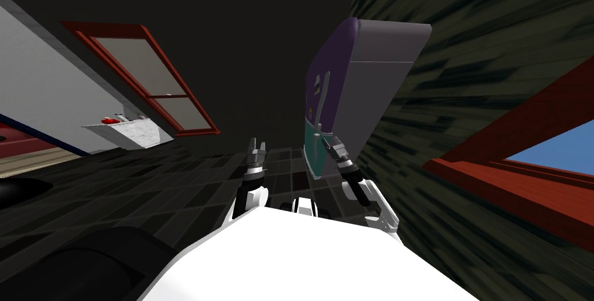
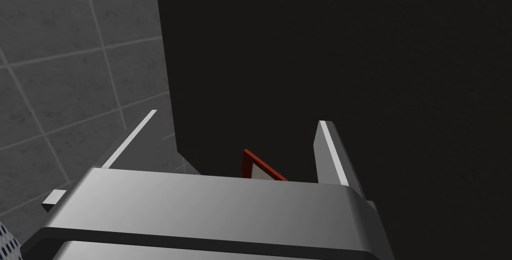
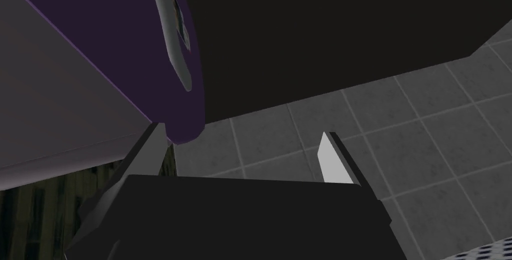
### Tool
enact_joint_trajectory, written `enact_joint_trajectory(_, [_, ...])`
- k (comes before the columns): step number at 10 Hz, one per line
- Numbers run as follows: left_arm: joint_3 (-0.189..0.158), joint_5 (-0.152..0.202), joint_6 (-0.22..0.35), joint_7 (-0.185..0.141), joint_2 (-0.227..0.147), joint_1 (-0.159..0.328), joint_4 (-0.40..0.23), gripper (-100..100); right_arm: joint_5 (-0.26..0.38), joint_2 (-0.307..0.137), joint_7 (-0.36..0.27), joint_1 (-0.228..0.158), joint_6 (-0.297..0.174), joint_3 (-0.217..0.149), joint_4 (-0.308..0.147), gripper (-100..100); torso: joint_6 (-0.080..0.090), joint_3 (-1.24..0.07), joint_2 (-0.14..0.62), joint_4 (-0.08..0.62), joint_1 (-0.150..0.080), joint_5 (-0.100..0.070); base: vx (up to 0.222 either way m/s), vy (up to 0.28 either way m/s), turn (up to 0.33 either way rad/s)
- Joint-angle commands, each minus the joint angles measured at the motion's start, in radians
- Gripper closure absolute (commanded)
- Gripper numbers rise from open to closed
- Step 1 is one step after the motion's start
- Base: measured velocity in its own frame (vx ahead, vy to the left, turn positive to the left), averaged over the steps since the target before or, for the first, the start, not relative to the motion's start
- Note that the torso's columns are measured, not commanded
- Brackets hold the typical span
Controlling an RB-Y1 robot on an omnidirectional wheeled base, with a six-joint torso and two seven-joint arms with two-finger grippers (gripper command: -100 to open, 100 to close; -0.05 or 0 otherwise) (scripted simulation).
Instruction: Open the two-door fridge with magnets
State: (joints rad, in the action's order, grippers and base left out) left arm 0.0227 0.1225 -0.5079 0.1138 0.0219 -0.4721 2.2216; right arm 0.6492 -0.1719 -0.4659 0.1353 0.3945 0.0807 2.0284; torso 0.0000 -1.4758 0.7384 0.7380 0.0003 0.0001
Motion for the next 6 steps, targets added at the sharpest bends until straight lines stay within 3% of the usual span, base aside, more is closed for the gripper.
enact_joint_trajectory(1, [0.000, 0.000, 0.000, 0.000, 0.000, 0.000, 0.000, 0, 0.048, 0.001, -0.065, -0.030, -0.017, 0.007, -0.032, -100, 0.000, 0.000, 0.000, 0.000, -0.001, 0.000, 0.044, 0.001, -0.011])
enact_joint_trajectory(4, [0.000, 0.000, 0.000, 0.000, 0.000, 0.000, 0.000, 0, 0.131, -0.002, -0.147, -0.089, -0.052, 0.018, -0.091, -100, 0.000, 0.000, 0.000, 0.000, 0.000, 0.000, 0.060, 0.008, -0.020])
enact_joint_trajectory(5, [0.000, 0.000, 0.000, 0.000, 0.000, 0.000, 0.000, 0, 0.131, -0.002, -0.165, -0.089, -0.052, 0.018, -0.091, -100, 0.000, -0.001, -0.001, 0.000, 0.000, 0.000, 0.056, 0.006, -0.011])
enact_joint_trajectory(6, [0.000, 0.000, 0.000, 0.000, 0.000, 0.000, 0.000, 0, 0.173, -0.004, -0.201, -0.118, -0.070, 0.024, -0.121, -100, 0.000, 0.000, 0.000, 0.000, 0.000, 0.000, 0.070, 0.002, -0.026])
